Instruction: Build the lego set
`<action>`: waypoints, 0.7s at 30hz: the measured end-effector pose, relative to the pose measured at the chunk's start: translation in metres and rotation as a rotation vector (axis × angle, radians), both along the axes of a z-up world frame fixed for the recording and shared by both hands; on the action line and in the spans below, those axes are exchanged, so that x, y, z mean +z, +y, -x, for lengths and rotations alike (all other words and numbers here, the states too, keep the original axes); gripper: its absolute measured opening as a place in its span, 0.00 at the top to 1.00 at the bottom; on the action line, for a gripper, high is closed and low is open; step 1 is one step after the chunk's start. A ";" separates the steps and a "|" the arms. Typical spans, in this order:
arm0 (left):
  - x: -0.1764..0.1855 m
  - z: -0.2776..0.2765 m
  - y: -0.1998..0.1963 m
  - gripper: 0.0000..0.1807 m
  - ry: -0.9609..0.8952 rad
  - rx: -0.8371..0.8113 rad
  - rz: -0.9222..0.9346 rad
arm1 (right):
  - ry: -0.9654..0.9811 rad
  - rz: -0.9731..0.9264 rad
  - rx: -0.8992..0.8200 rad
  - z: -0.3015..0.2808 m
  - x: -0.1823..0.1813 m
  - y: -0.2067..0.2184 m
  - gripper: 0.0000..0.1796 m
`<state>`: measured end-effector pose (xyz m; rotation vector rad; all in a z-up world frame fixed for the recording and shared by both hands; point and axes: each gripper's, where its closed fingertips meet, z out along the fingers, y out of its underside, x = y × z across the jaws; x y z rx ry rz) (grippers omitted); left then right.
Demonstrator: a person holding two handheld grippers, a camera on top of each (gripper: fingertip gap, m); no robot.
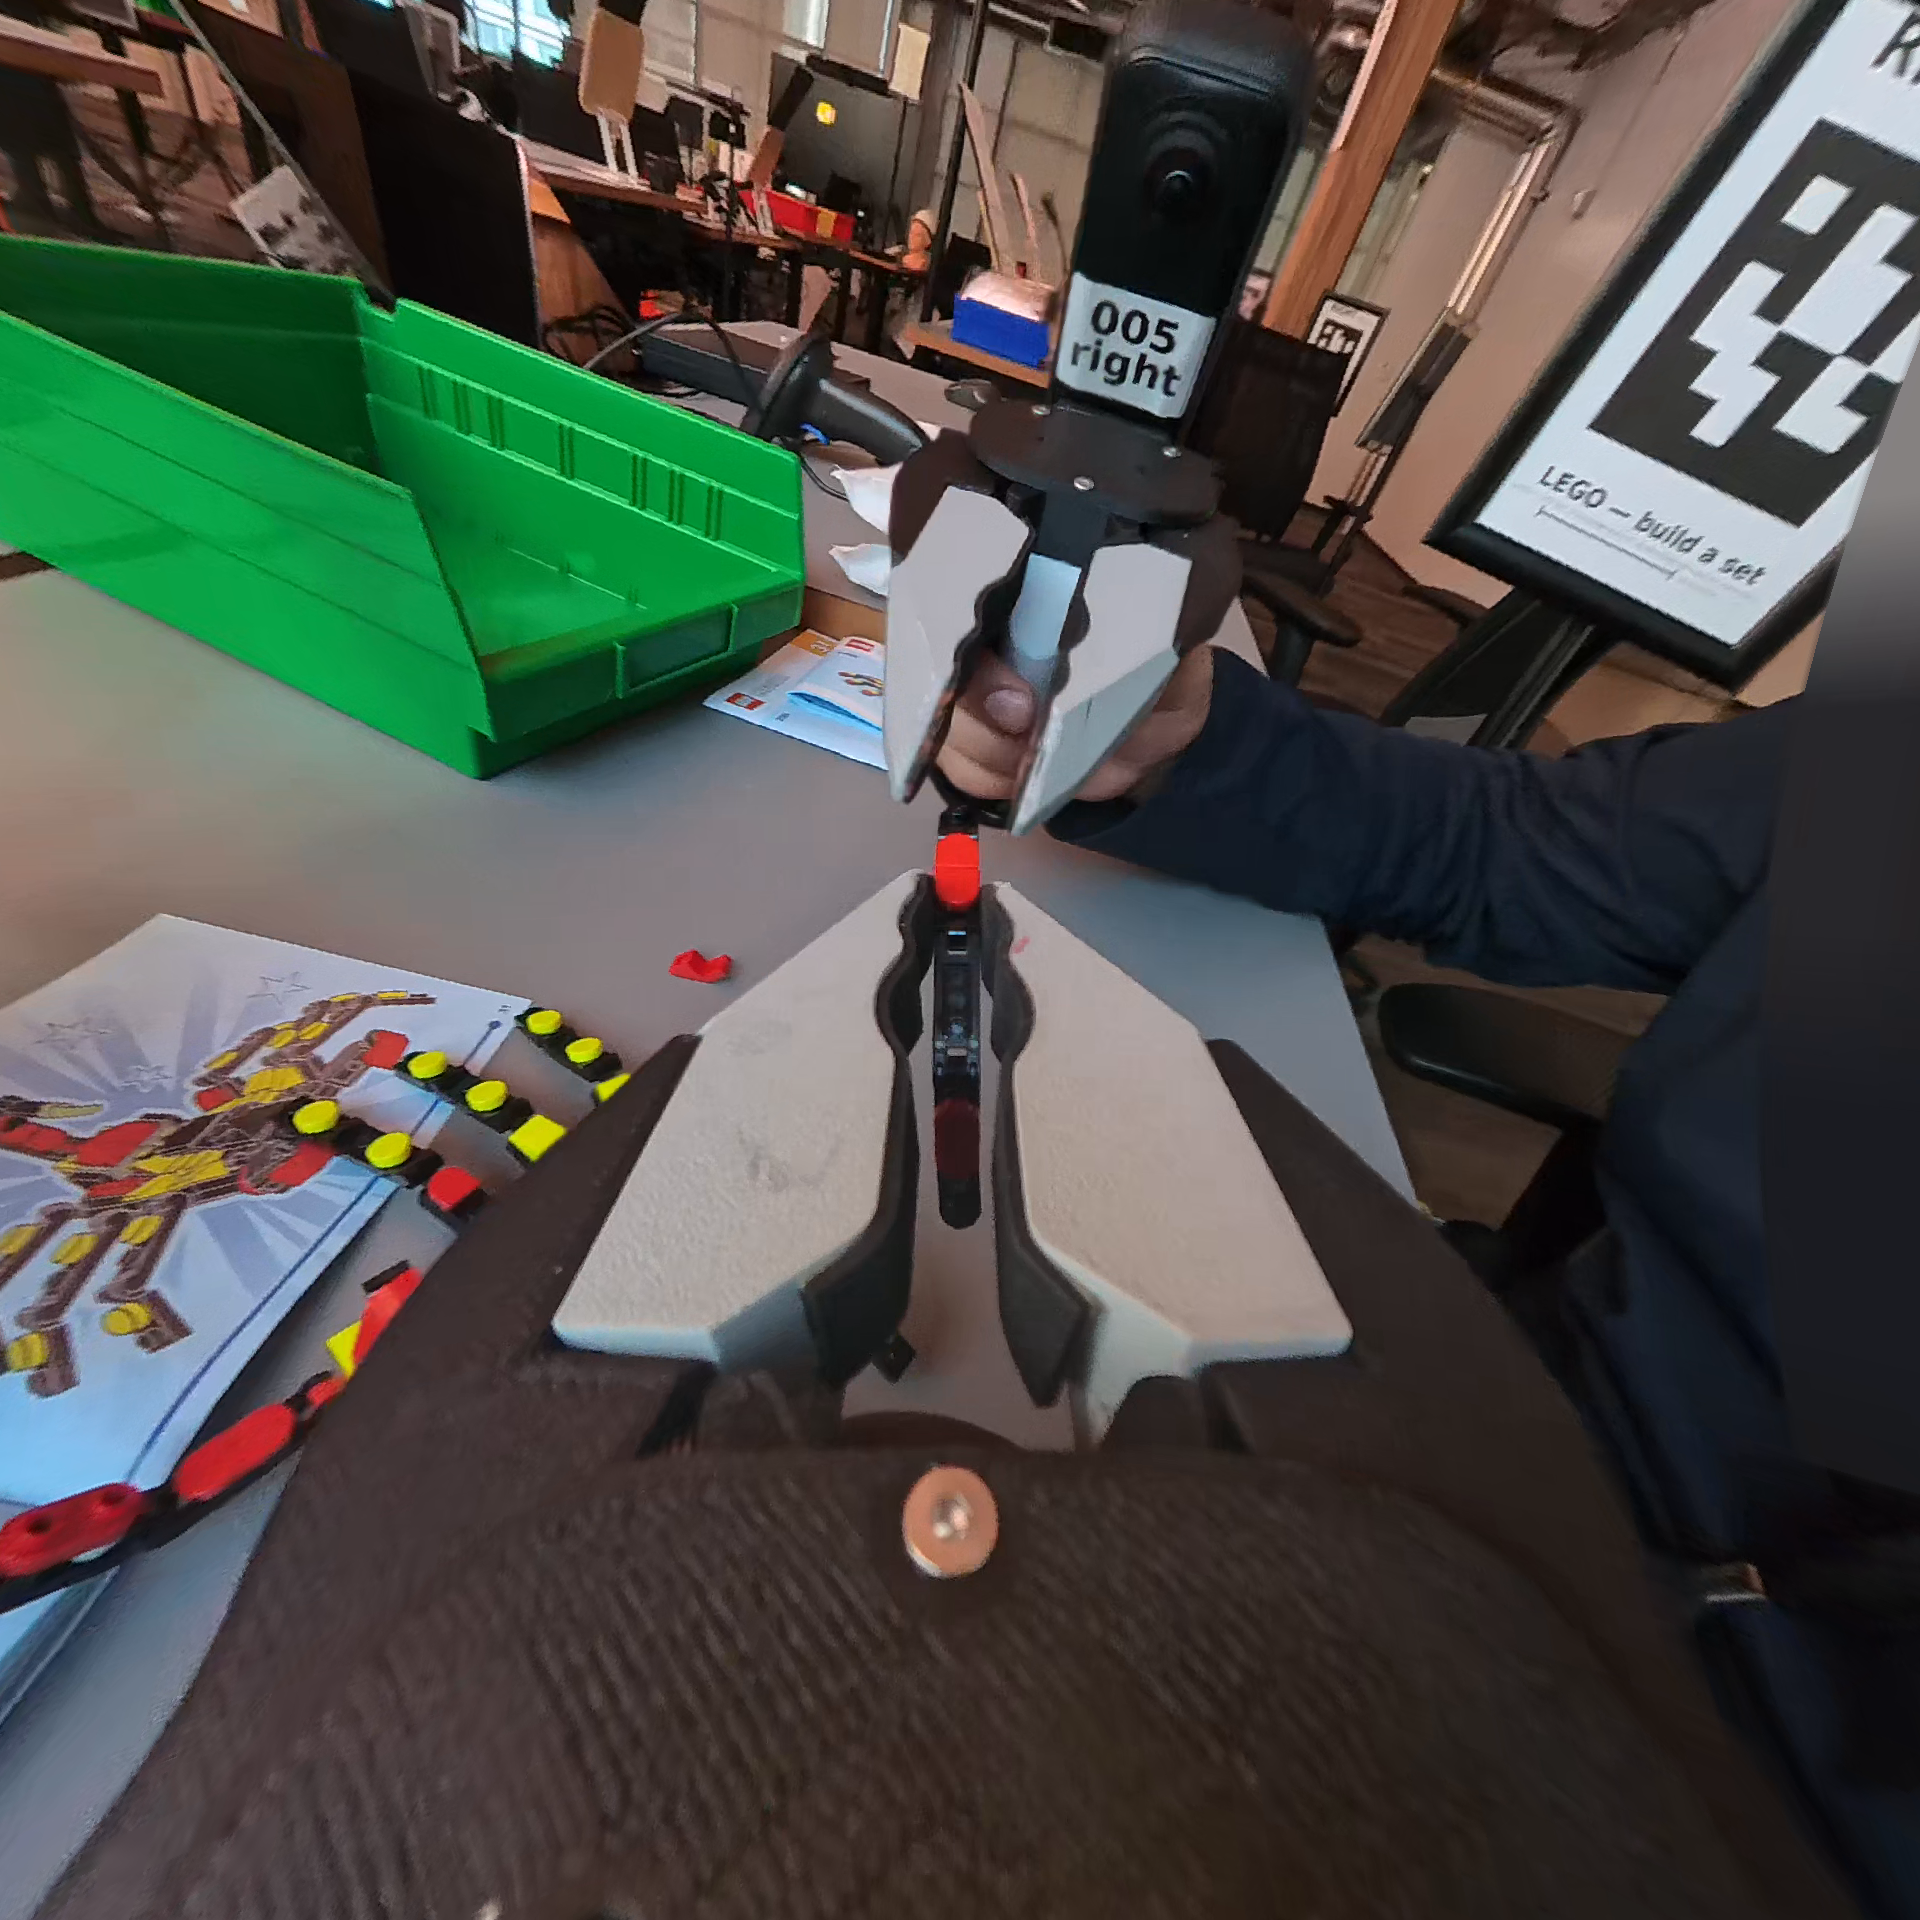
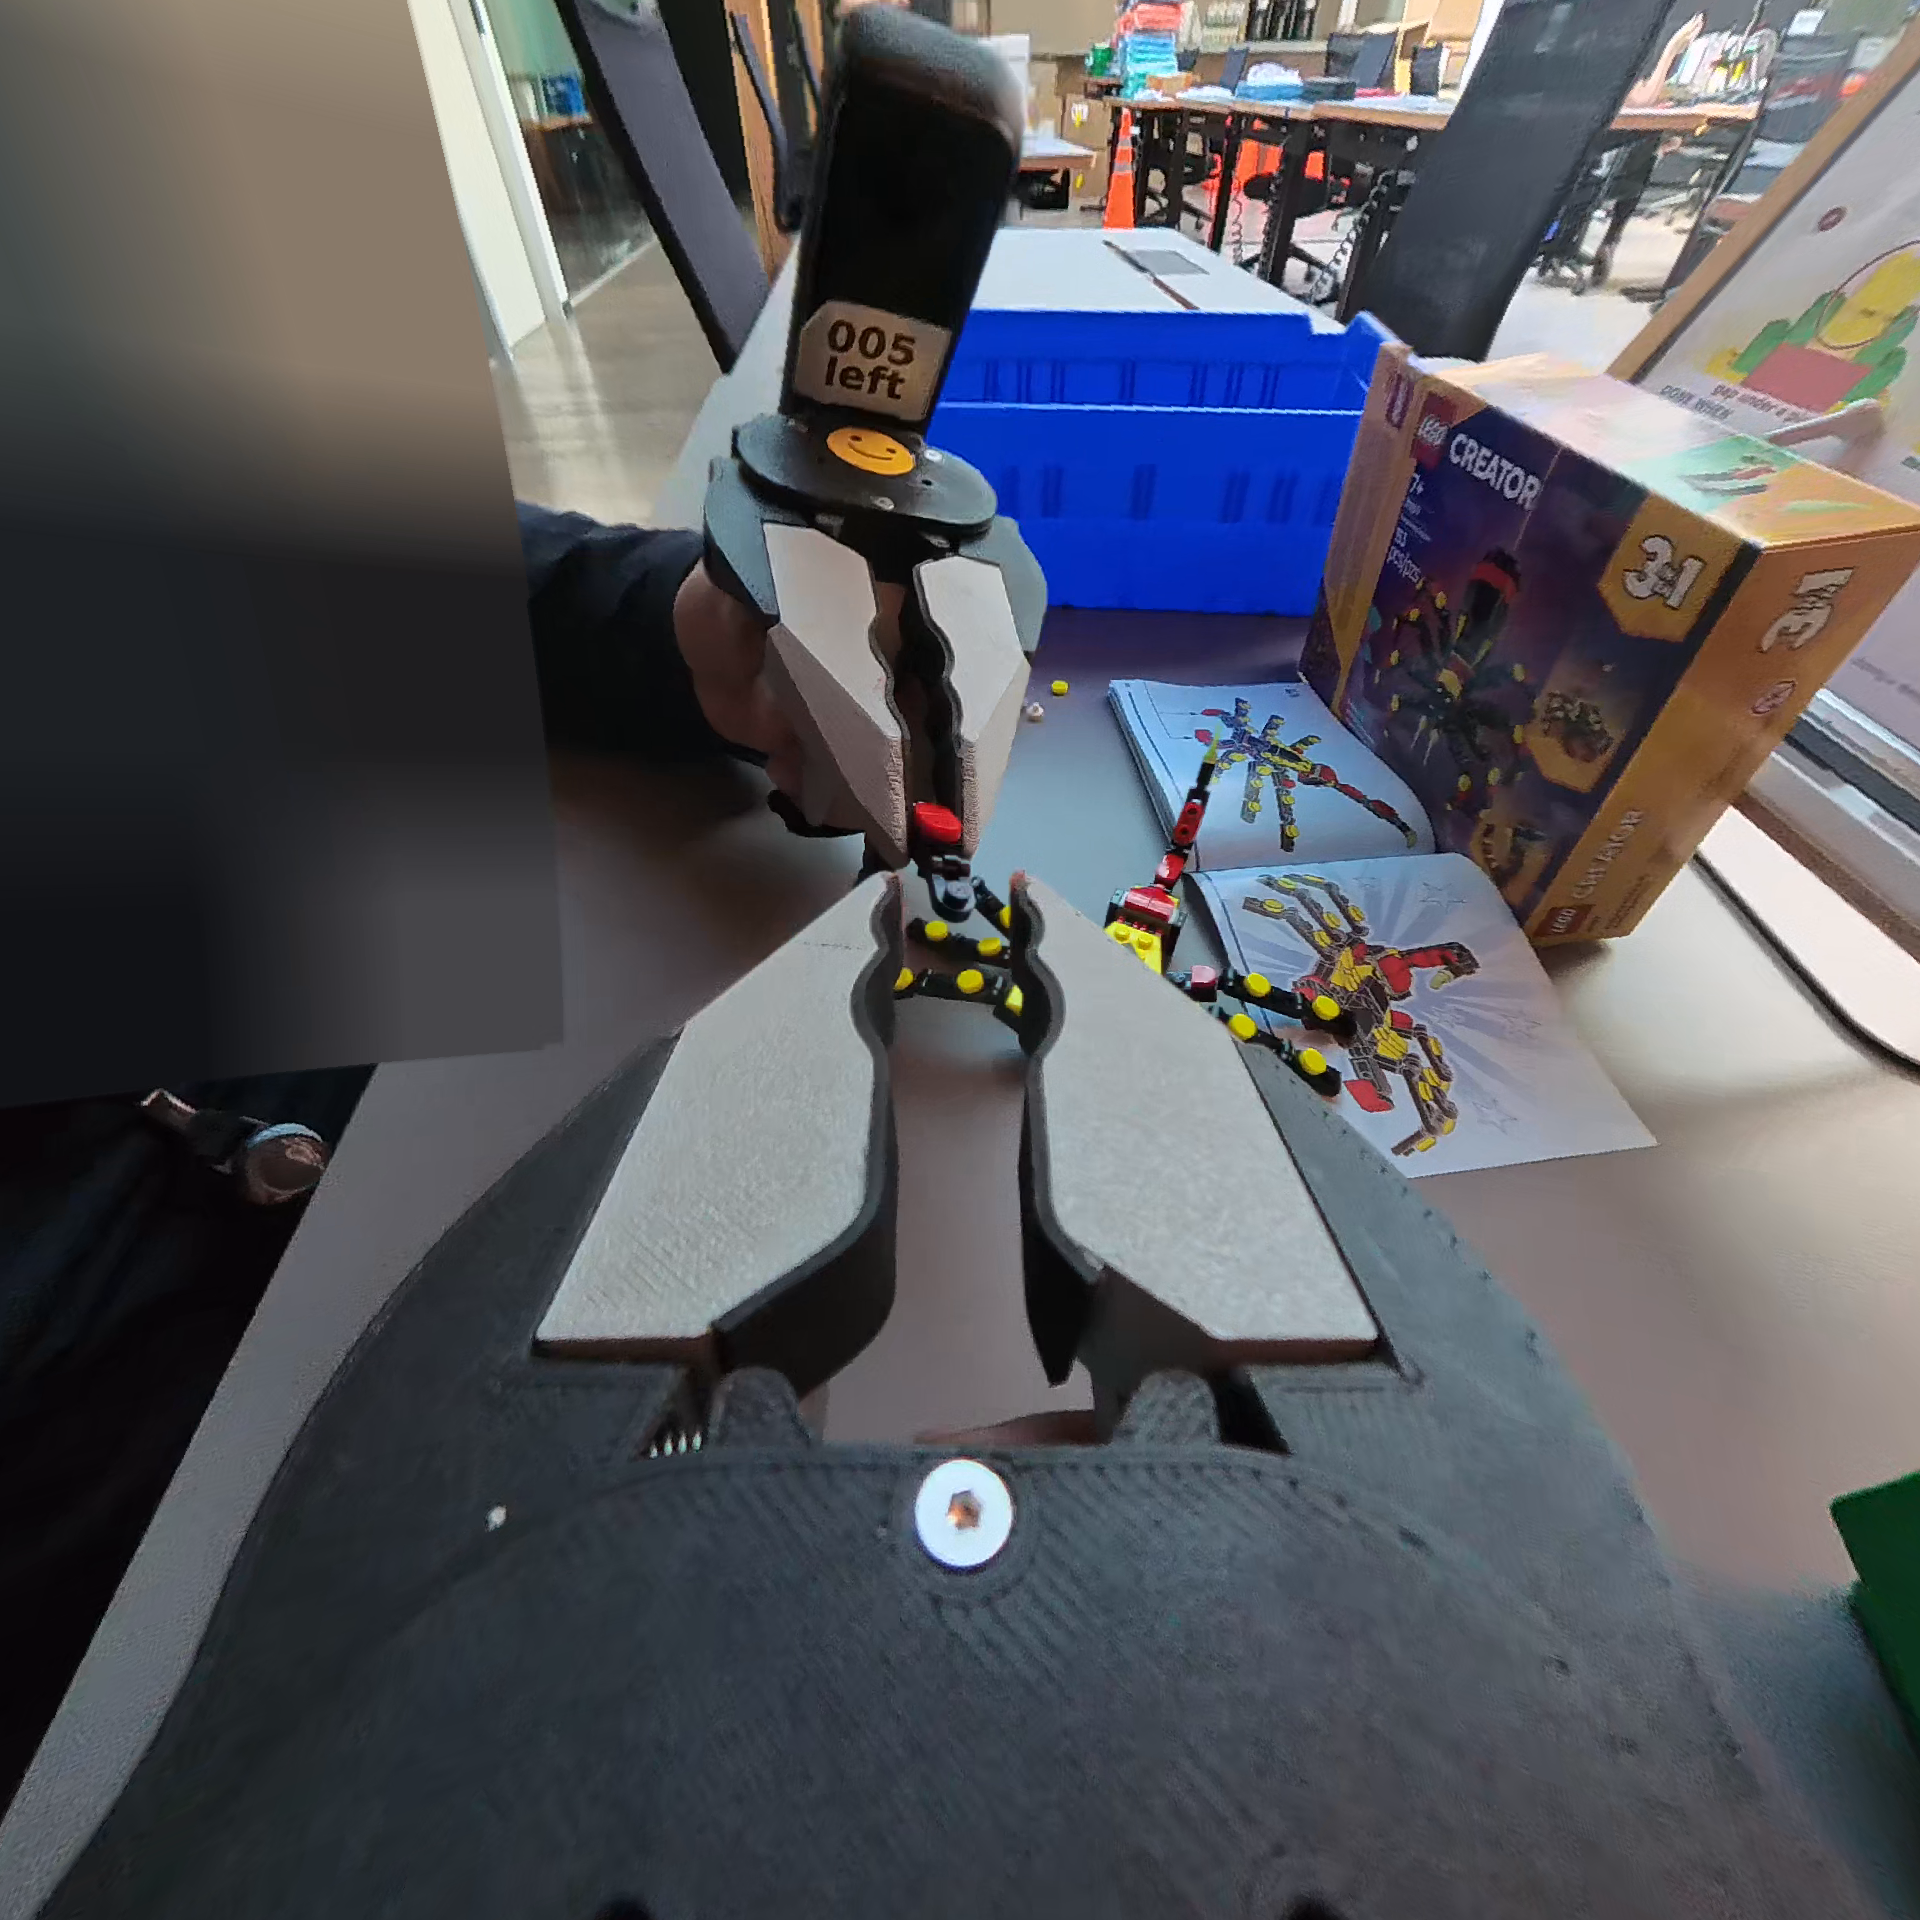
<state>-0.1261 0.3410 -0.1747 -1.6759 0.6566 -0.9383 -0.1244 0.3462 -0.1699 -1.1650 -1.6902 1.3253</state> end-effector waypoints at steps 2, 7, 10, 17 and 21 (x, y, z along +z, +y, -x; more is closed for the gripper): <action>-0.002 -0.003 -0.002 0.98 -0.008 -0.020 0.019 | -0.022 -0.030 0.012 0.003 -0.006 -0.006 0.90; -0.004 -0.006 -0.003 0.97 0.001 -0.034 0.021 | -0.045 -0.094 -0.001 0.006 -0.015 -0.008 0.97; -0.009 -0.005 -0.001 0.96 0.041 -0.026 0.021 | -0.062 -0.059 -0.009 0.007 -0.015 -0.006 0.98; -0.010 -0.001 0.001 0.97 0.030 -0.024 0.023 | -0.042 0.018 -0.014 0.004 -0.009 0.001 0.98; -0.013 -0.002 0.000 0.97 0.067 -0.028 0.013 | -0.071 0.084 0.028 0.002 -0.012 -0.003 0.96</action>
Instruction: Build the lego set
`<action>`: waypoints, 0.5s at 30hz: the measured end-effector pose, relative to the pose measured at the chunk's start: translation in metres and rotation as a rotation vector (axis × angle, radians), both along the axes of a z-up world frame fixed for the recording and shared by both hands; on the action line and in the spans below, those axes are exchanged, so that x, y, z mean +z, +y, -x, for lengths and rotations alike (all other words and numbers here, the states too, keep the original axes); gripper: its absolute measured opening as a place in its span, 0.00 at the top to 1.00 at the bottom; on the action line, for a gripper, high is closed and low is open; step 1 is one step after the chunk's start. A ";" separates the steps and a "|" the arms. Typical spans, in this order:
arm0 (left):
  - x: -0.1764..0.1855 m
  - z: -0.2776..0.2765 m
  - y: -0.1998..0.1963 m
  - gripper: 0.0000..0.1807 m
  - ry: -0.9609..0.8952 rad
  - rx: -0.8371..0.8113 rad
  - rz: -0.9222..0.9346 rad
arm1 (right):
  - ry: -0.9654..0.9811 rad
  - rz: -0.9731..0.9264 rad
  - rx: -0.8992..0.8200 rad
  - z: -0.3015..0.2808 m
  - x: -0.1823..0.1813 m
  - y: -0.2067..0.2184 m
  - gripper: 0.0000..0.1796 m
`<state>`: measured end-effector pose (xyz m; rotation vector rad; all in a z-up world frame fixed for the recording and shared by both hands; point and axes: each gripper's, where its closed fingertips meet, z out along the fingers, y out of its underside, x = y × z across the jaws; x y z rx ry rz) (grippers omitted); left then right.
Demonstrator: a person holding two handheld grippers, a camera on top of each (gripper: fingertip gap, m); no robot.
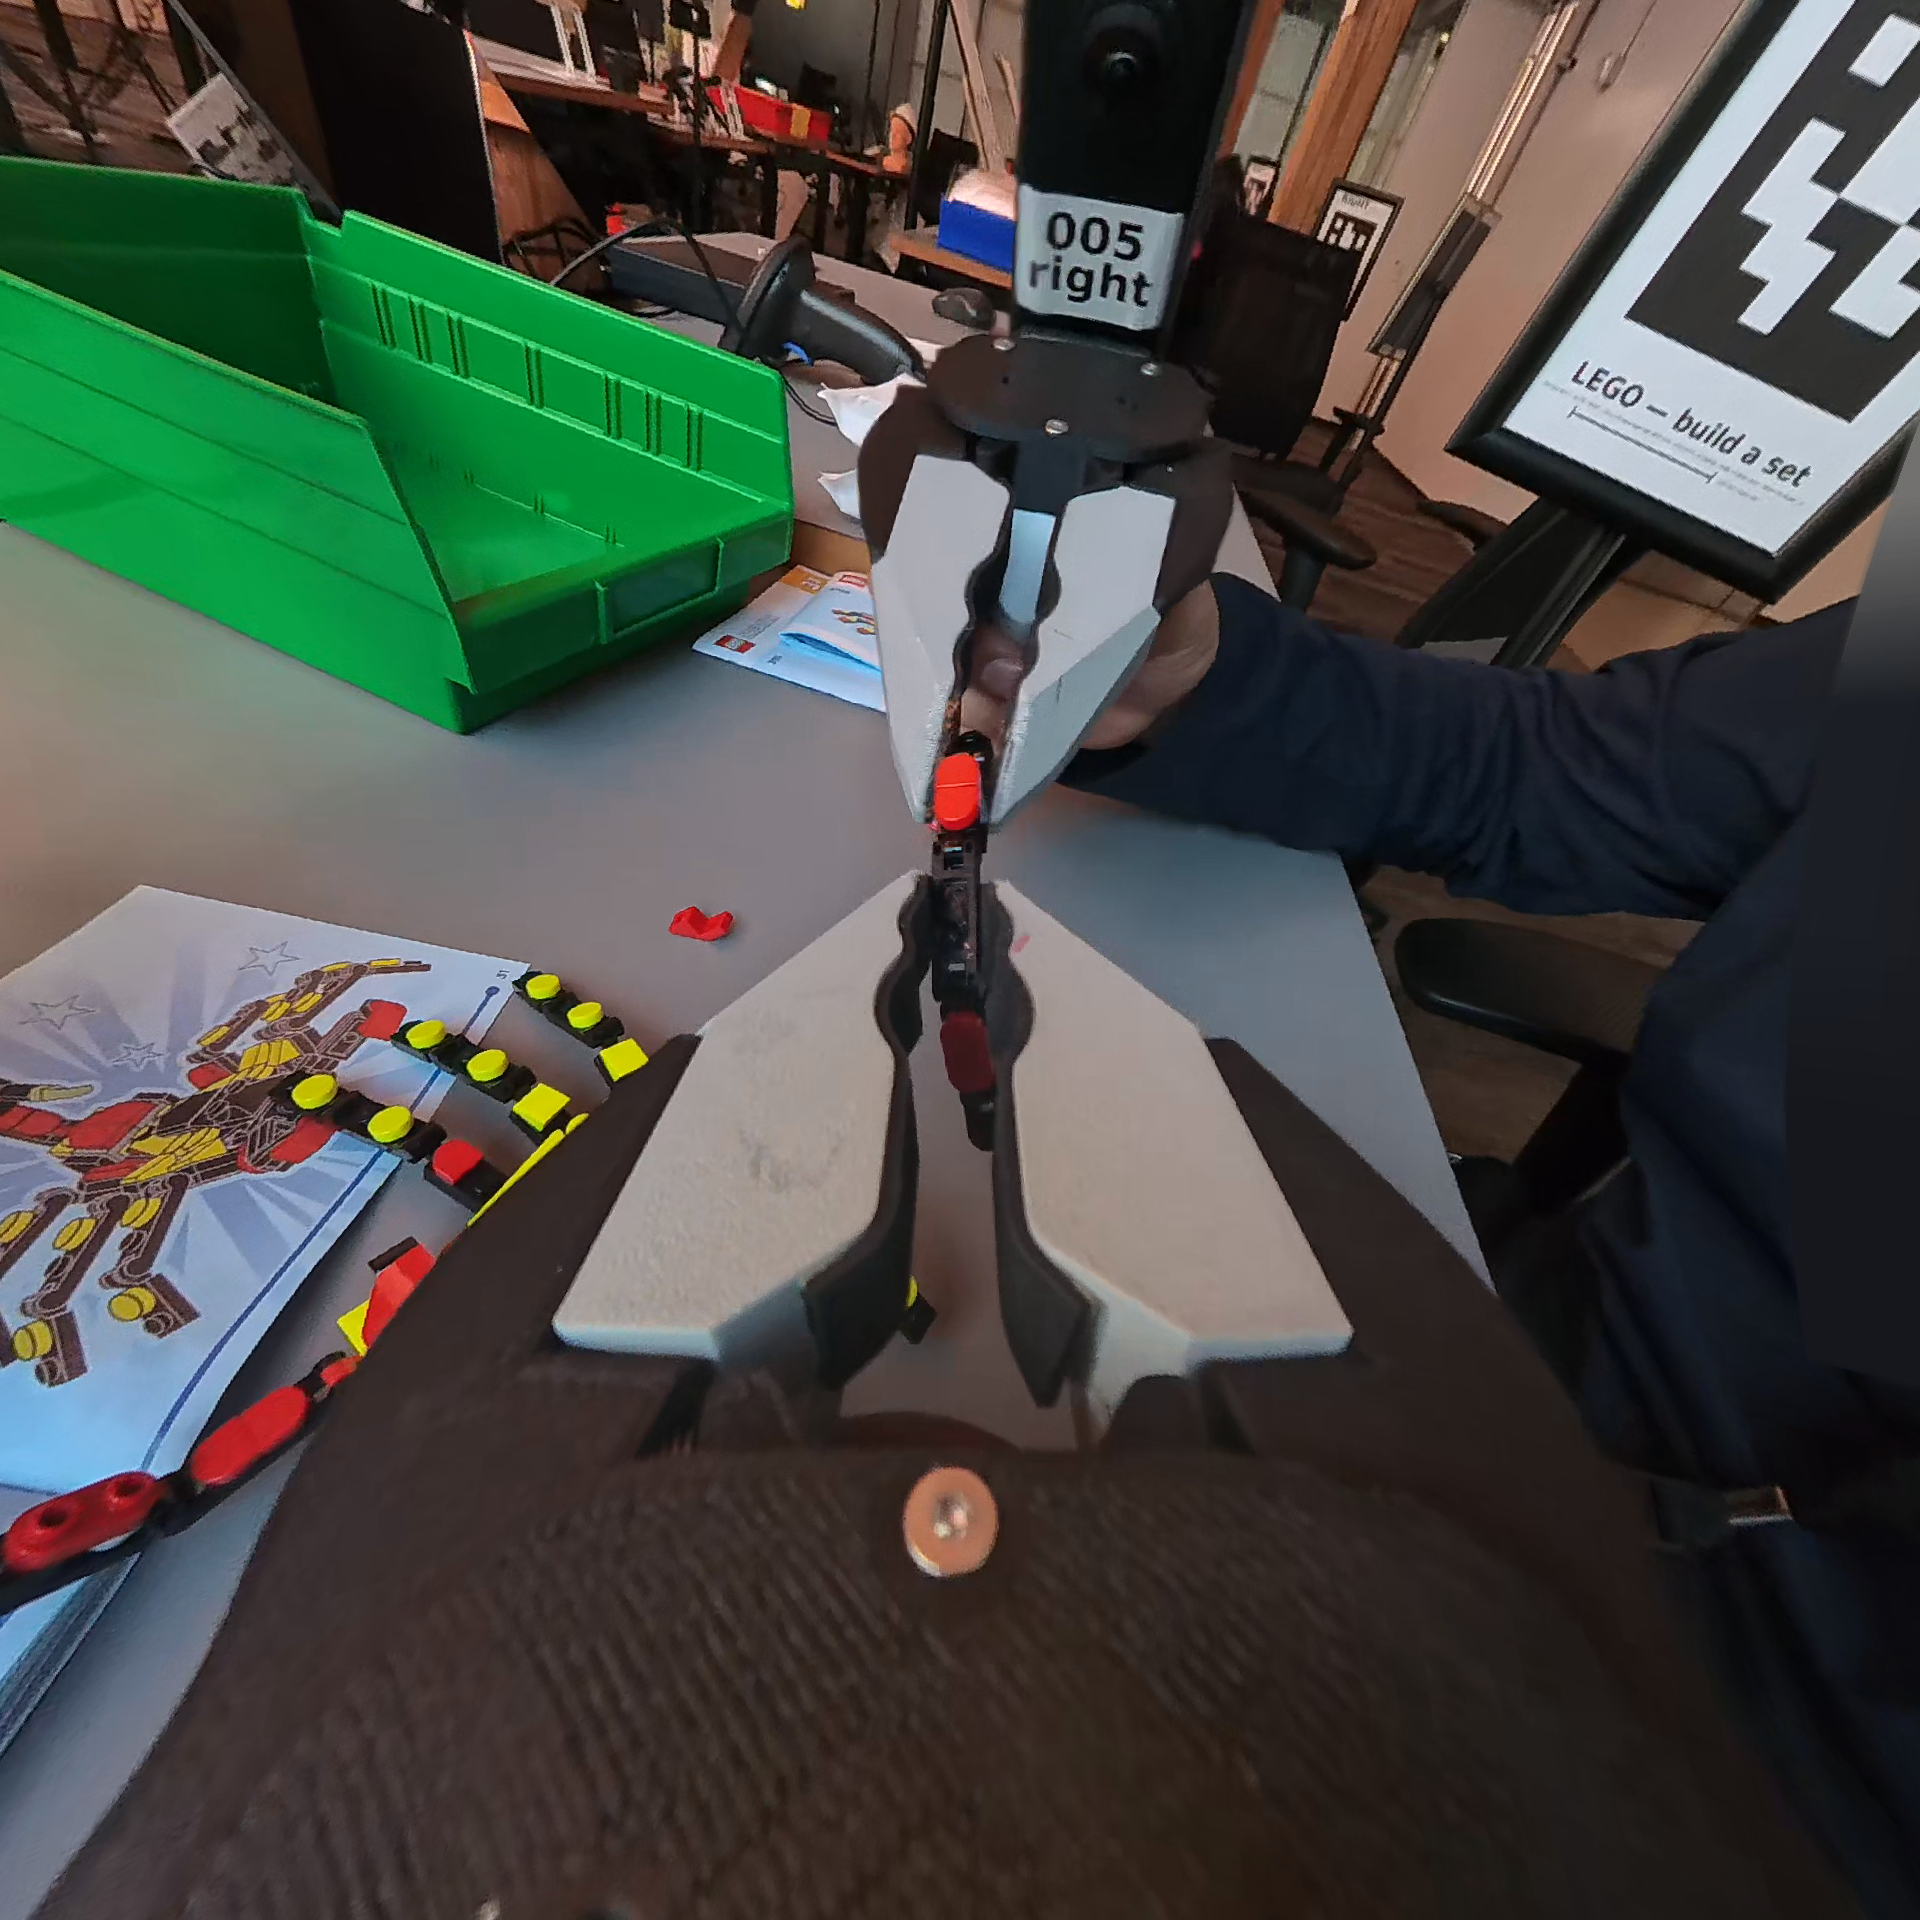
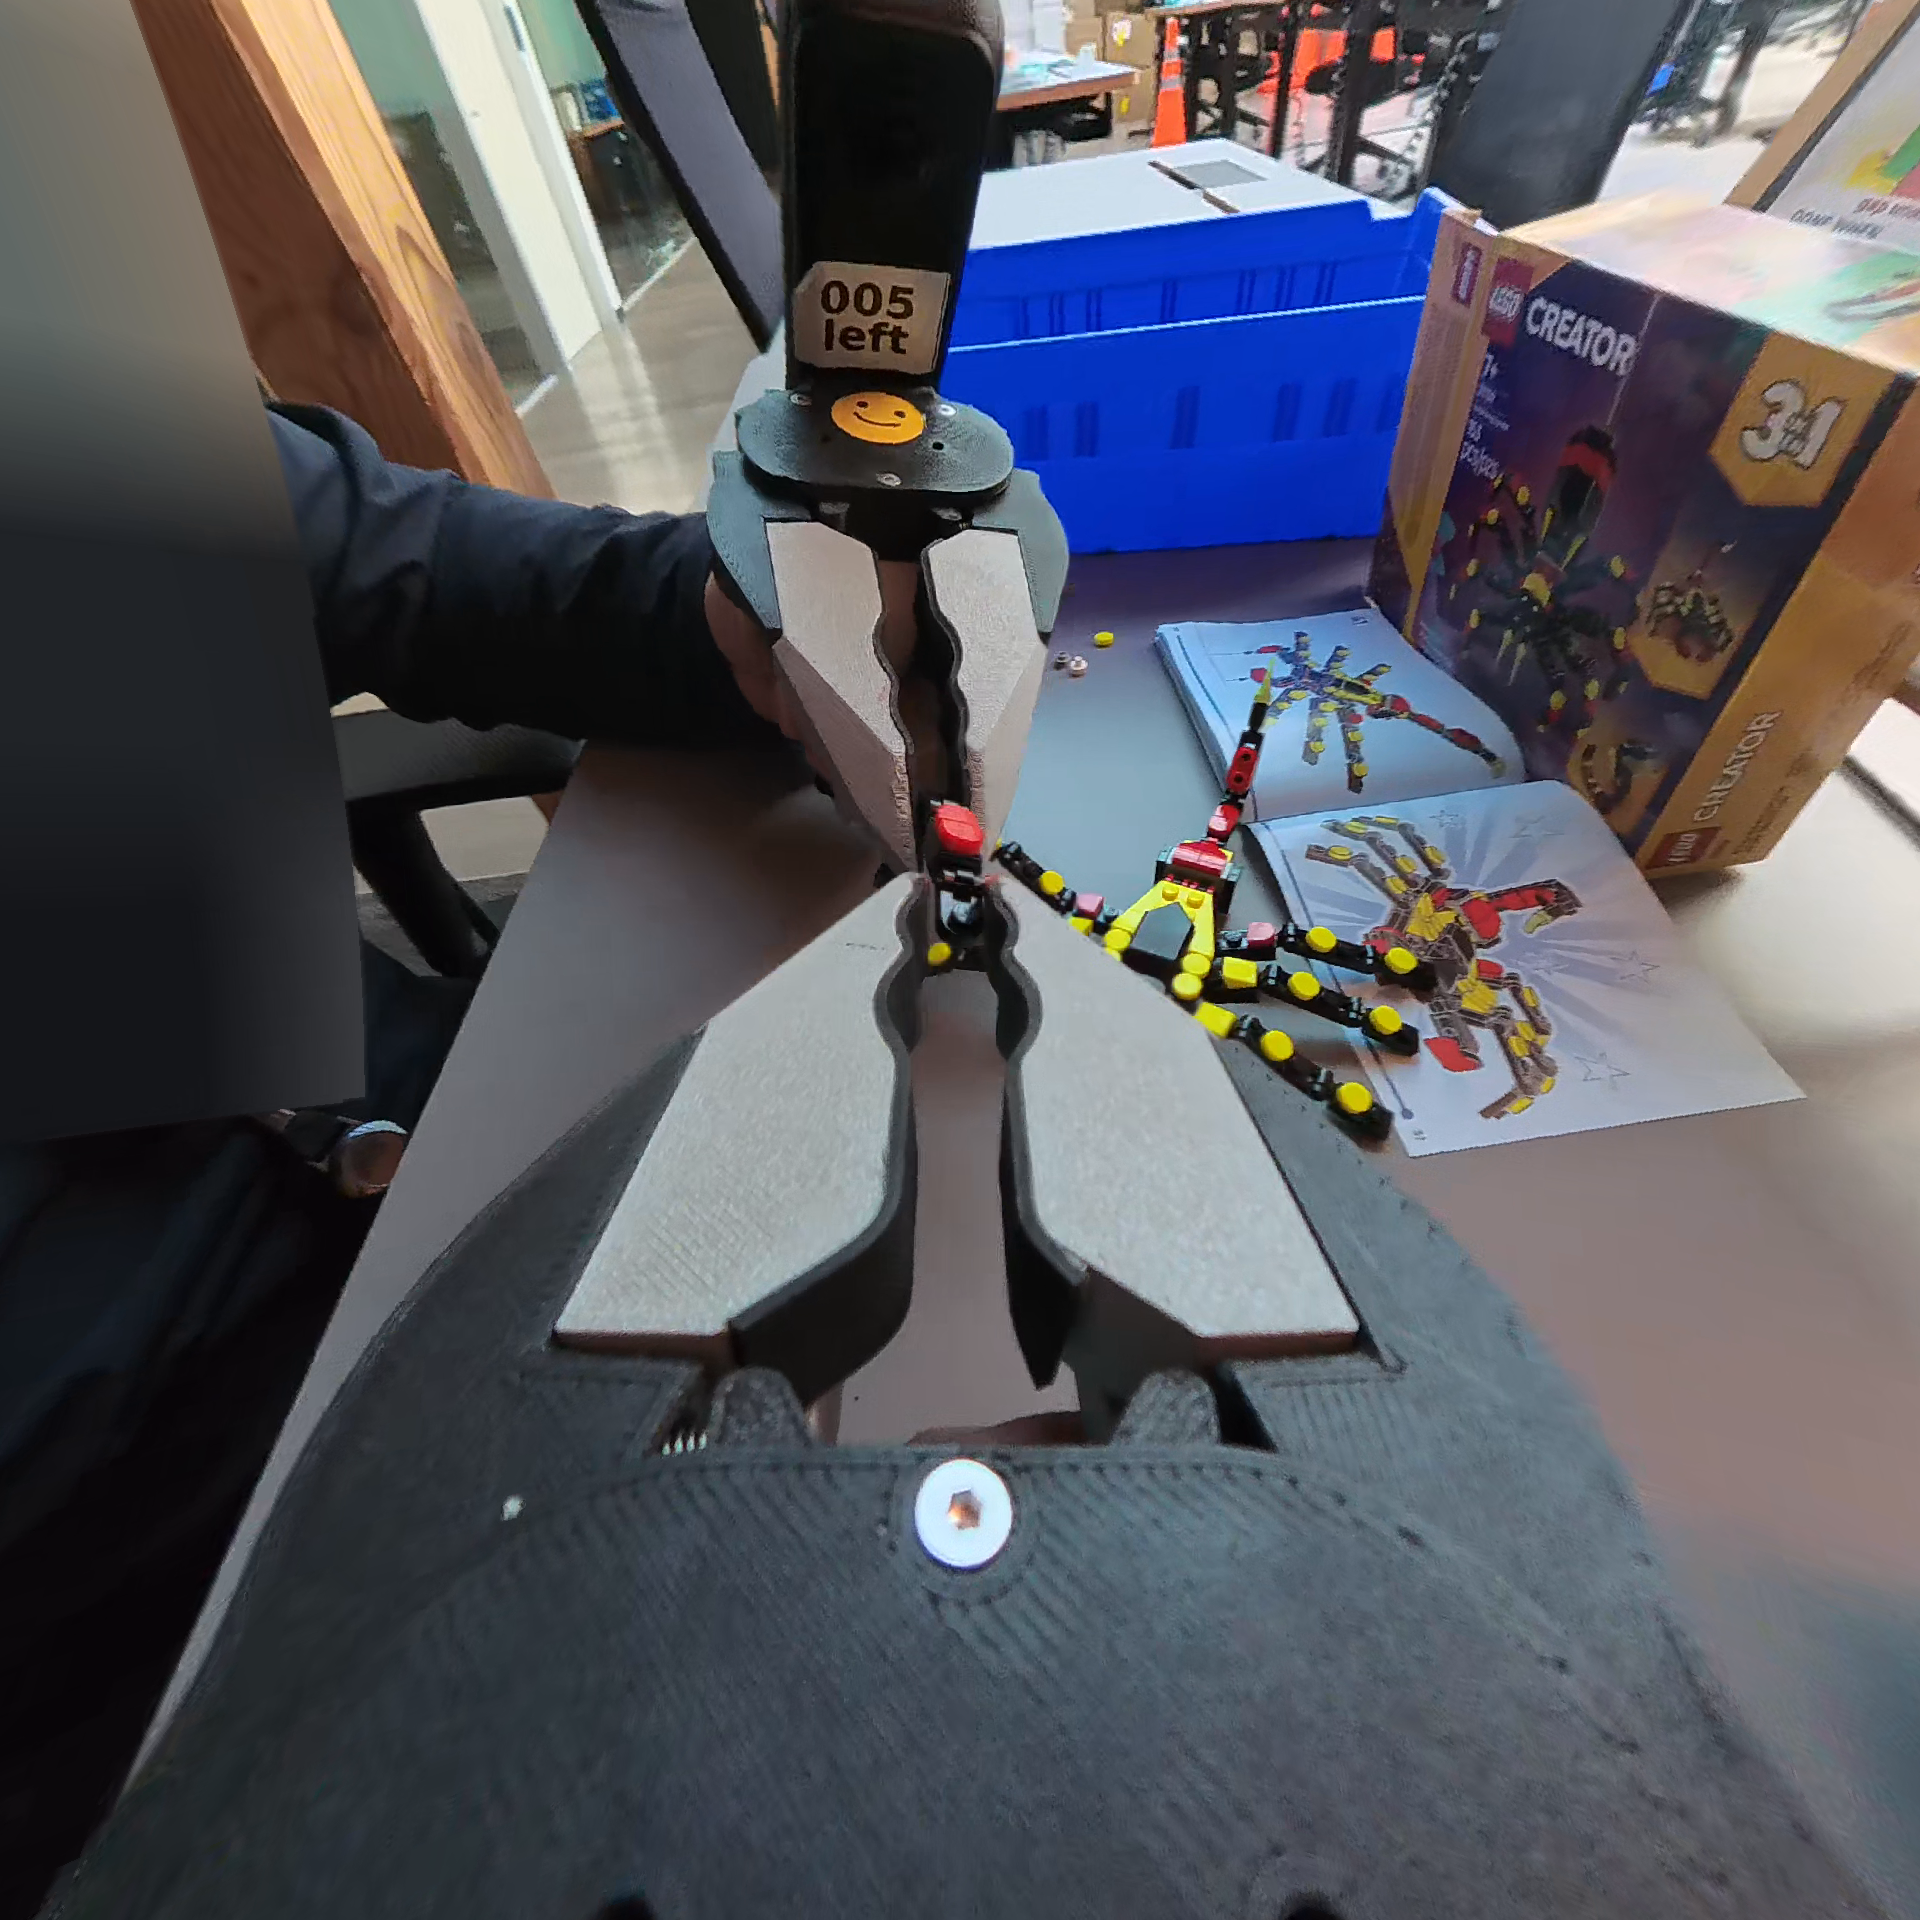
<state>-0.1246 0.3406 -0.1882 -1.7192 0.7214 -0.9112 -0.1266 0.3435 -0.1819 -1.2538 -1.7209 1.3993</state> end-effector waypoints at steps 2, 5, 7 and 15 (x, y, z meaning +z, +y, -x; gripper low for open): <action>-0.003 -0.001 0.000 0.98 0.023 0.003 -0.001 | -0.005 0.037 0.012 0.000 0.000 0.000 0.91; -0.005 -0.002 0.000 0.97 0.048 0.005 -0.013 | -0.028 0.053 0.027 0.001 -0.004 -0.002 0.89; -0.004 -0.002 0.001 0.97 0.041 0.012 -0.013 | -0.045 0.028 0.031 0.002 -0.009 -0.005 0.91; -0.004 -0.001 0.002 0.97 0.047 0.022 -0.020 | -0.046 0.022 0.025 0.002 -0.011 -0.004 0.94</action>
